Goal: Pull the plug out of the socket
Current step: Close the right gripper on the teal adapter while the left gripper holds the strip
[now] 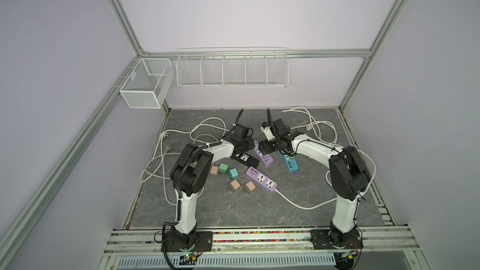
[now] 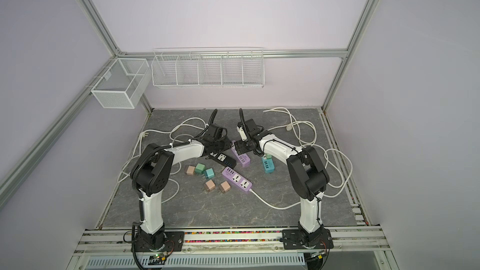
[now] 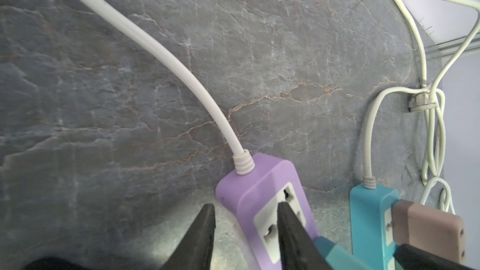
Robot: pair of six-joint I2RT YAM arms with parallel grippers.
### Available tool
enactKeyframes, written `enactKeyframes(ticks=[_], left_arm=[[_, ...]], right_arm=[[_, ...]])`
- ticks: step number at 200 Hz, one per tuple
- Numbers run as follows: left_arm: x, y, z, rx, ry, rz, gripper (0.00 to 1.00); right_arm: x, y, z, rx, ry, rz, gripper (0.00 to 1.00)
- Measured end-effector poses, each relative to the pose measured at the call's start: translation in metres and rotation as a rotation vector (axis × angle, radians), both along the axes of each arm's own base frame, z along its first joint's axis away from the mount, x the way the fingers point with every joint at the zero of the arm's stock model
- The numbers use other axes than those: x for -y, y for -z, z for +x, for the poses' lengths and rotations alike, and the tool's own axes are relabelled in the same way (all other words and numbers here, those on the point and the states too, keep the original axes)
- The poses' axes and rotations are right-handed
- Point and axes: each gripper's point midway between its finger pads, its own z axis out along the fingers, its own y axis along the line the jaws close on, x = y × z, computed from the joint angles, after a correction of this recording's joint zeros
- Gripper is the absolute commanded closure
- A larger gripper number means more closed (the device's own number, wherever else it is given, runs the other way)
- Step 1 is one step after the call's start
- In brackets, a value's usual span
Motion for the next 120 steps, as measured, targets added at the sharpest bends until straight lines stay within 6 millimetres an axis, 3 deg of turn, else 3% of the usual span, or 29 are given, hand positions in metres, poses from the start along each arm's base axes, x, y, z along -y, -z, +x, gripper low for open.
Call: enactKeyframes(ticks=[120], left_arm=[[-0.002, 0.006, 0.005, -0.001, 0.001, 0.015, 0.62]], right_arm=[[-0.006, 0.018, 0.009, 0.004, -0.037, -0.064, 0.43]])
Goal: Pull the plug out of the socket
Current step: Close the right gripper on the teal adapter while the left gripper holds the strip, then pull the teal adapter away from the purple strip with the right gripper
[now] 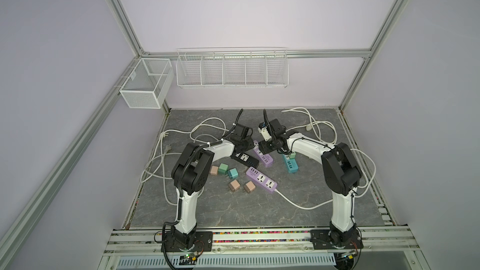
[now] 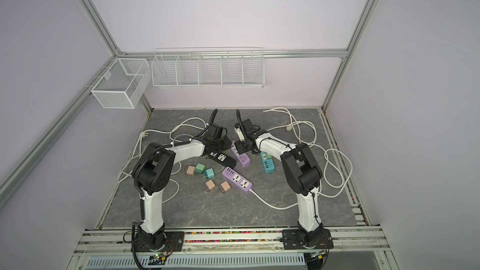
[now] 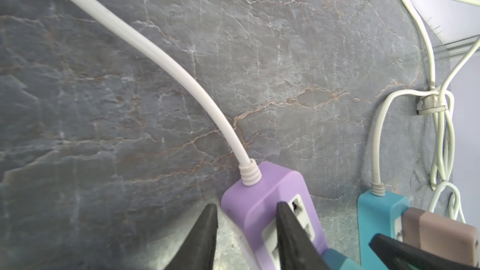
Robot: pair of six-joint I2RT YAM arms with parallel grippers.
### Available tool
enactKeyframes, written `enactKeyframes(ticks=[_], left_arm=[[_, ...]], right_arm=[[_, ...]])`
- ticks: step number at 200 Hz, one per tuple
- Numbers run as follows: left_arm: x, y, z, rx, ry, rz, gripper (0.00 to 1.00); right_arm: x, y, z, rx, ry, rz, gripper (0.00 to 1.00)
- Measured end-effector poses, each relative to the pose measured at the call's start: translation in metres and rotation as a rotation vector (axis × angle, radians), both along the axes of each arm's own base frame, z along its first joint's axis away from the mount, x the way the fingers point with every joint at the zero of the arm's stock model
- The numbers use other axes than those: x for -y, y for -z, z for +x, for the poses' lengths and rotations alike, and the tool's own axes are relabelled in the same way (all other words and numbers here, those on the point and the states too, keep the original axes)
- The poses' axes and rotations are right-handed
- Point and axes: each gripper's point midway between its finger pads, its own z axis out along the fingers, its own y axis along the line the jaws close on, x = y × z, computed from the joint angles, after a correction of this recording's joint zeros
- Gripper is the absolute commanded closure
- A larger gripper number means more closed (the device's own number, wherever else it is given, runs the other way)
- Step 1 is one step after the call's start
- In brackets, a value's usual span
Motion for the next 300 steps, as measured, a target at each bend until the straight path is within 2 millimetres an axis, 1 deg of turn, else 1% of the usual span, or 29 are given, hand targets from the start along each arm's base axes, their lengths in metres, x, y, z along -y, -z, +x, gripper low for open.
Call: enactKeyframes(ticks=[23, 36, 47, 87, 106, 198, 235, 300], left_arm=[[0.000, 0.000, 0.000, 0.000, 0.000, 0.001, 0.63], [0.000, 0.000, 0.000, 0.001, 0.001, 0.001, 0.63], [0.000, 0.000, 0.000, 0.002, 0.002, 0.002, 0.63], [0.000, 0.000, 0.000, 0.002, 0.002, 0.002, 0.63], [0.000, 0.000, 0.000, 0.002, 0.002, 0.003, 0.63], [0.000, 0.002, 0.000, 0.014, 0.000, -0.010, 0.64], [0.000, 0.003, -0.001, 0.026, 0.000, -0.025, 0.64], [-0.002, 0.003, -0.004, 0.034, -0.001, -0.030, 0.65]], right_arm=[[-0.003, -0.001, 0.000, 0.009, -0.012, -0.012, 0.45], [-0.006, -0.002, 0.001, 0.018, -0.020, -0.018, 0.49], [-0.007, -0.002, 0.002, 0.023, -0.025, -0.022, 0.51], [-0.010, 0.009, -0.002, 0.010, -0.041, -0.053, 0.53], [-0.010, 0.015, -0.004, 0.003, -0.046, -0.071, 0.58], [-0.010, 0.014, -0.004, 0.017, -0.066, -0.081, 0.76], [-0.011, 0.014, -0.005, 0.023, -0.069, -0.076, 0.80], [-0.014, 0.013, -0.009, 0.035, -0.074, -0.081, 0.81]])
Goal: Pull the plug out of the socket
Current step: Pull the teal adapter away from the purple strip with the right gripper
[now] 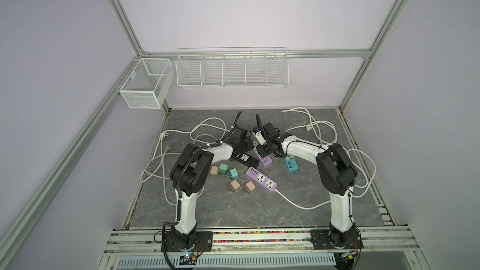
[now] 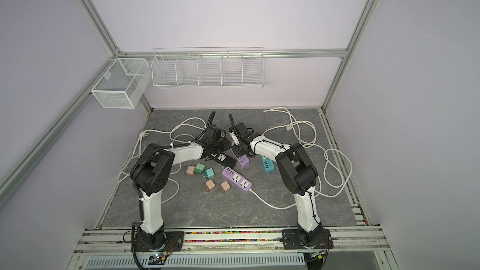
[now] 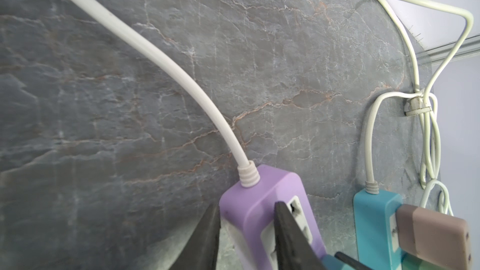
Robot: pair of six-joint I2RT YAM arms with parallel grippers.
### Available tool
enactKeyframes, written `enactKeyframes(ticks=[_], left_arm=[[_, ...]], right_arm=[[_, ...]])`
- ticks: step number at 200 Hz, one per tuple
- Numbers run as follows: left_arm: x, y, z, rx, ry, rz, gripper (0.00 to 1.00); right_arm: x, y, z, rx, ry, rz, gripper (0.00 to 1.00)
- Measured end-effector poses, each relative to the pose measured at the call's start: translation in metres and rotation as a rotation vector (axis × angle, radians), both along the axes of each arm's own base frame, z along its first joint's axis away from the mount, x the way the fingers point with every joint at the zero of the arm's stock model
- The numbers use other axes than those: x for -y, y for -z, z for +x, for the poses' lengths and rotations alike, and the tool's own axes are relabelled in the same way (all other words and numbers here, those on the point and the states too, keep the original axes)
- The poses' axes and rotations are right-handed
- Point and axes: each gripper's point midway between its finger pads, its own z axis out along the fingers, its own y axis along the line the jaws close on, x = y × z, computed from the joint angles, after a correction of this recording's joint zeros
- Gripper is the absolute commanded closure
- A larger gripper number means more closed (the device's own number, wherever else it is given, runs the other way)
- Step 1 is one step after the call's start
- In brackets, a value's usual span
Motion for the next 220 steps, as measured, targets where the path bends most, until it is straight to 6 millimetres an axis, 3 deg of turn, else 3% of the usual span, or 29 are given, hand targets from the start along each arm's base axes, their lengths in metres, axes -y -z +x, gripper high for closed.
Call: enactKeyframes(ticks=[220], left_arm=[[0.0018, -0.0002, -0.0028, 0.010, 0.009, -0.028, 0.70]], right_arm=[[0.0010, -0.0004, -0.0020, 0.005, 0.005, -0.013, 0.87]])
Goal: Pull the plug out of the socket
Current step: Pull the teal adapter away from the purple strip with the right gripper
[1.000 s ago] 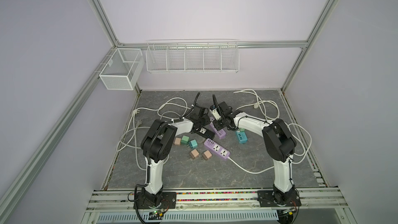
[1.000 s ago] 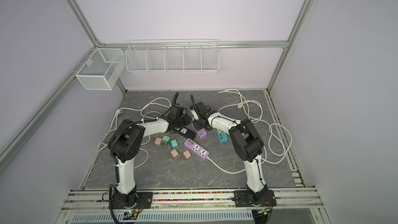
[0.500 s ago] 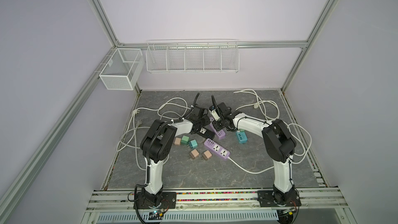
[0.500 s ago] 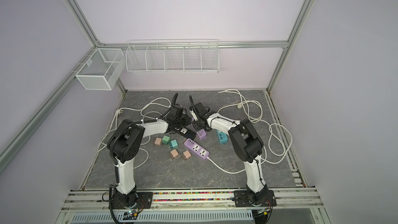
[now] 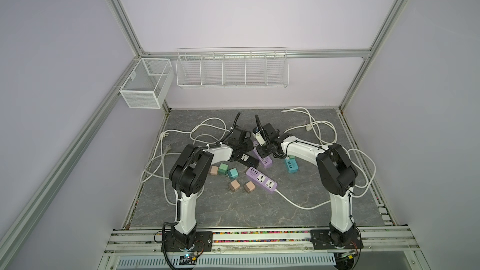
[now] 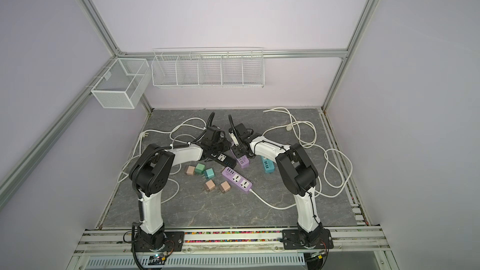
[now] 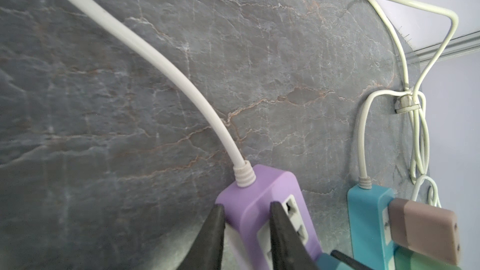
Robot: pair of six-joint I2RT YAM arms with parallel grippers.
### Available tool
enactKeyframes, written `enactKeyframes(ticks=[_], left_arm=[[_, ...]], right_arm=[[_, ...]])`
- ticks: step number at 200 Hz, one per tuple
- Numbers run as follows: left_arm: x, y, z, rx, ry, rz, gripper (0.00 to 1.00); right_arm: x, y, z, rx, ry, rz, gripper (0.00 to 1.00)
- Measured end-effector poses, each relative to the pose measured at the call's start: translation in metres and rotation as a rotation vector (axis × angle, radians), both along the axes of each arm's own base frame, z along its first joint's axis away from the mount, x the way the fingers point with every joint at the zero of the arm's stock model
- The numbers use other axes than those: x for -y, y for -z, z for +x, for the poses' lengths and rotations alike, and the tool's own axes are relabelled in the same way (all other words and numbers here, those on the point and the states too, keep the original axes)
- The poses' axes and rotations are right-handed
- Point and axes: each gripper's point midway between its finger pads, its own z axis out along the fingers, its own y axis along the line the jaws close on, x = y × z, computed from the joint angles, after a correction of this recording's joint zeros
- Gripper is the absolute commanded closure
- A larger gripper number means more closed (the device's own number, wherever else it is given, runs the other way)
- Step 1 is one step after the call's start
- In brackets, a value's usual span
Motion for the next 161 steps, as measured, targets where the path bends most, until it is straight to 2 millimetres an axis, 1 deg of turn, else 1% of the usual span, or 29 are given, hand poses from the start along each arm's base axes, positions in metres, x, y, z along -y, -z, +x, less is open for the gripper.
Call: enactKeyframes(ticks=[45, 95, 136, 161], left_arm=[[-0.0001, 0.0003, 0.0001, 0.003, -0.001, -0.002, 0.71], [-0.0006, 0.0000, 0.0009, 0.010, -0.002, 0.002, 0.72], [-0.0012, 0.0001, 0.0014, 0.012, -0.005, 0.006, 0.74], [-0.0012, 0.0000, 0.0015, 0.014, -0.003, 0.006, 0.75]], right_arm=[[-0.0026, -0.0002, -0.0019, 0.012, -0.007, -0.016, 0.90], [0.0023, -0.0019, 0.0012, 0.020, 0.006, -0.015, 0.90], [-0.0029, -0.0014, -0.0038, 0.019, -0.008, -0.017, 0.91], [-0.0011, -0.0016, -0.0028, 0.017, -0.004, -0.014, 0.91]])
